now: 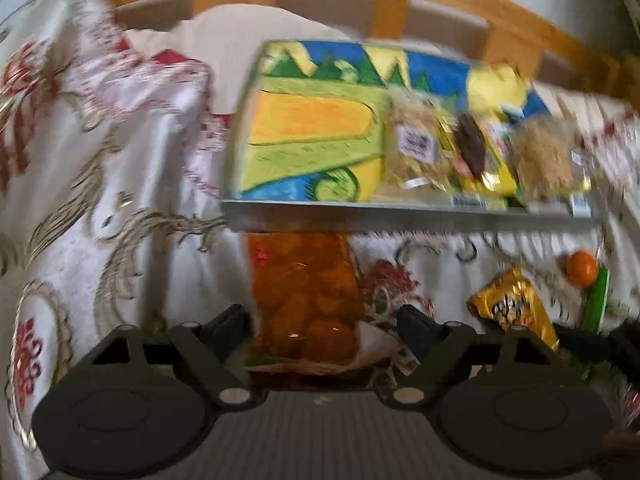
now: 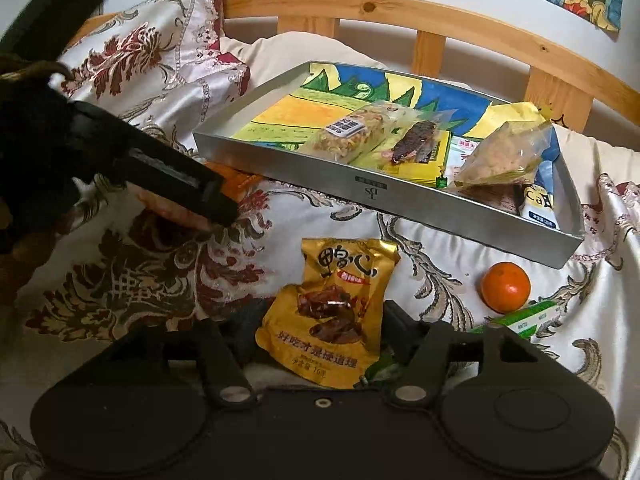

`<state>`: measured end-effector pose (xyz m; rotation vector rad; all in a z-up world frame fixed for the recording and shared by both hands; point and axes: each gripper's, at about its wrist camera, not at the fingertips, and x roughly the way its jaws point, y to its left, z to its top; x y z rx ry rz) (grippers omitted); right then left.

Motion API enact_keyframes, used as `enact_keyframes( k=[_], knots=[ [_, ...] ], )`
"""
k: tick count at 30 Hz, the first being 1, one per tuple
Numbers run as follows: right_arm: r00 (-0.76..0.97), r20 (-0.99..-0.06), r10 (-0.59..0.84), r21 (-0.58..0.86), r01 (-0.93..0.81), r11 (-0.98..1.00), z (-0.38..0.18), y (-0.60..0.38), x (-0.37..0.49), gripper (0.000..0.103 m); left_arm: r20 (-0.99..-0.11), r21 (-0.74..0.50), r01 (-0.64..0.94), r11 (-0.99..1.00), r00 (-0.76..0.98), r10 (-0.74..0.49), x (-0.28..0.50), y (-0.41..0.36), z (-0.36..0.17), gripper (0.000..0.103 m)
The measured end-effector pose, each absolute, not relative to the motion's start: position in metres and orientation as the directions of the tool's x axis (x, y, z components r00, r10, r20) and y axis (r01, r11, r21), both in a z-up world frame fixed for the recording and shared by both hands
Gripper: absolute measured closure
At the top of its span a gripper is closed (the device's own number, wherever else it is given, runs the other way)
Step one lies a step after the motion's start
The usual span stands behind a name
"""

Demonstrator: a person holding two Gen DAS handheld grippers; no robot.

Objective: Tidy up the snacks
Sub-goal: 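Grasp the orange-red packet with the left tool while the right tool approaches the yellow duck packet, then lift the orange-red packet with the left tool while the right tool grasps the yellow duck packet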

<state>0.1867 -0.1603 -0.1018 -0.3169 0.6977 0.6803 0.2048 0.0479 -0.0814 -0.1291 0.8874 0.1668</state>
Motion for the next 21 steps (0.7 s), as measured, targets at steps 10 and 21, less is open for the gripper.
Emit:
enact_keyframes(
  k=[10,21],
  knots=[
    [0.553,-0.683,0.477,-0.025,-0.671,0.741,-0.105,-0.16,0.189,0.042,-0.774,-0.034,-0.176,0.984,0.628,0.086,0.195,0.05,-0.083,0.026],
    [0.572,-0.675,0.466,-0.111,-0.703,0.702,-0.102,-0.155,0.175,0.054,-0.767,-0.082,-0.157,0.984,0.64,0.038,0.157,0.033,-0.076,0.026]
  ],
)
